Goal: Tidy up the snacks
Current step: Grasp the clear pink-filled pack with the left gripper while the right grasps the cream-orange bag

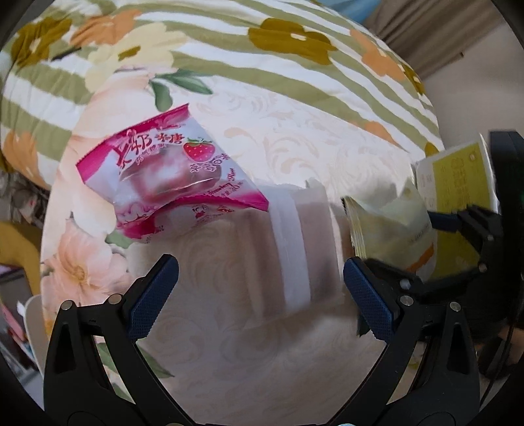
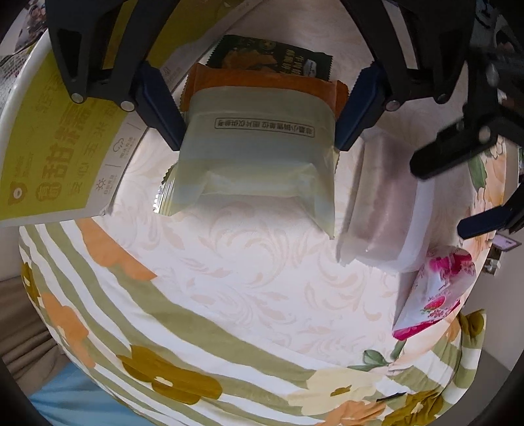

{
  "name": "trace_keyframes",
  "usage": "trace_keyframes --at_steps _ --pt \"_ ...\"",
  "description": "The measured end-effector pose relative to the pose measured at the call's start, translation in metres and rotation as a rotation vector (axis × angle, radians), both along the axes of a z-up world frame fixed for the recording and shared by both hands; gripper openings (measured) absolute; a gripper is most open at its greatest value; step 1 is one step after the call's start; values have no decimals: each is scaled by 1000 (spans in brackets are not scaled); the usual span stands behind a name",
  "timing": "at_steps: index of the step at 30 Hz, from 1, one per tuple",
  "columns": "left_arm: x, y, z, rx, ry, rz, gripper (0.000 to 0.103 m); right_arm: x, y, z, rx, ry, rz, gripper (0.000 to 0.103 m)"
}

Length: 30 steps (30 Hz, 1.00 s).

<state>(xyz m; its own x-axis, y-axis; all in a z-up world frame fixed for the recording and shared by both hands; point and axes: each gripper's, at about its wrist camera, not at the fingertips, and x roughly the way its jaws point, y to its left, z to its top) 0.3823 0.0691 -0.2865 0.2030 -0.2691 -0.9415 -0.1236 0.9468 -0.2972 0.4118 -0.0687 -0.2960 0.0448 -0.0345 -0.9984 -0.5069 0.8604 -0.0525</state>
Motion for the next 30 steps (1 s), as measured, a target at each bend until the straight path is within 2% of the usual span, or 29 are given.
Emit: trace_keyframes --at_steps 4,11,16,20,23,25,28,30 --pt "5 -7 -6 -2 18 0 100 -6 2 0 9 27 53 88" --pt "12 -31 -18 52 38 -33 100 -14 -1 0 57 83 57 88" --pt "14 -37 -21 107 29 -34 100 -13 0 -2 51 91 53 88" --pt "15 -40 -20 156 25 -40 92 -11 1 -3 55 93 50 88" --pt "17 -44 -20 184 31 -46 92 -14 2 -1 50 87 54 88" --pt "21 -52 -22 230 27 -66 91 -14 3 -2 44 80 59 88" --pt "22 -60 -22 288 -2 -106 84 -19 3 -1 33 70 66 88" --pt "20 -64 -18 292 -21 -135 67 -22 3 -1 27 63 67 88"
